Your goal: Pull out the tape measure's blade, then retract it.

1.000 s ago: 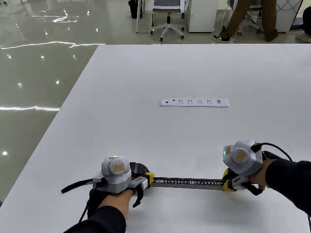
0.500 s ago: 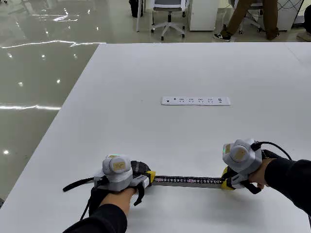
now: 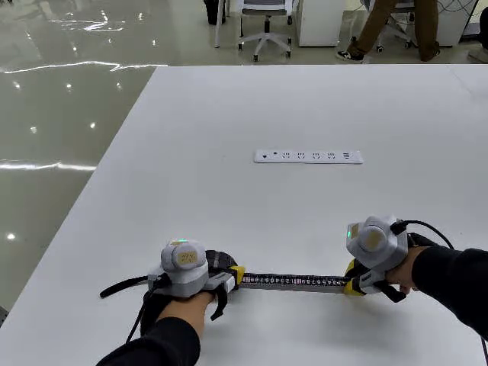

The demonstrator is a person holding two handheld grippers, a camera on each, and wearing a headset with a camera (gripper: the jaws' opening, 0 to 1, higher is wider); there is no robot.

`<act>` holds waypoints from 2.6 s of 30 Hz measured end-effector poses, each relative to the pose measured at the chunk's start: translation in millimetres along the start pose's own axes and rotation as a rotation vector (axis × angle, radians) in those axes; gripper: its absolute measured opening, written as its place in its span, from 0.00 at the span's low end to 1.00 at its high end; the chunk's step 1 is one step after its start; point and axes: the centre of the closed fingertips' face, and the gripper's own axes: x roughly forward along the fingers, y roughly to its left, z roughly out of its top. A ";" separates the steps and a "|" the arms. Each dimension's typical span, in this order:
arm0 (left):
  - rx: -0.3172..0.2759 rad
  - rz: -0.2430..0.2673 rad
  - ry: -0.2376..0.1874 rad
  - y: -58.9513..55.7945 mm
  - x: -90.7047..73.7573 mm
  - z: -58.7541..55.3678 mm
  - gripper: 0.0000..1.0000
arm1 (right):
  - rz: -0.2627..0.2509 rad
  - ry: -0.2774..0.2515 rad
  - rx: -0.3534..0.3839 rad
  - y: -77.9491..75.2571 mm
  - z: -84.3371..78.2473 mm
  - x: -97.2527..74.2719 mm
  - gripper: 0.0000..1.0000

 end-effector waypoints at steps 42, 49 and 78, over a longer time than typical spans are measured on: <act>-0.008 -0.012 0.005 -0.4 -0.1 -0.2 0.61 | -0.005 -0.033 0.017 3.3 19.7 8.9 0.12; -0.008 -0.012 0.007 0.0 -0.2 -0.5 0.61 | -0.004 -0.037 0.014 4.2 22.7 10.1 0.12; -0.016 -0.018 0.008 -0.4 -0.4 -0.2 0.61 | -0.004 -0.073 0.015 7.6 41.0 17.6 0.12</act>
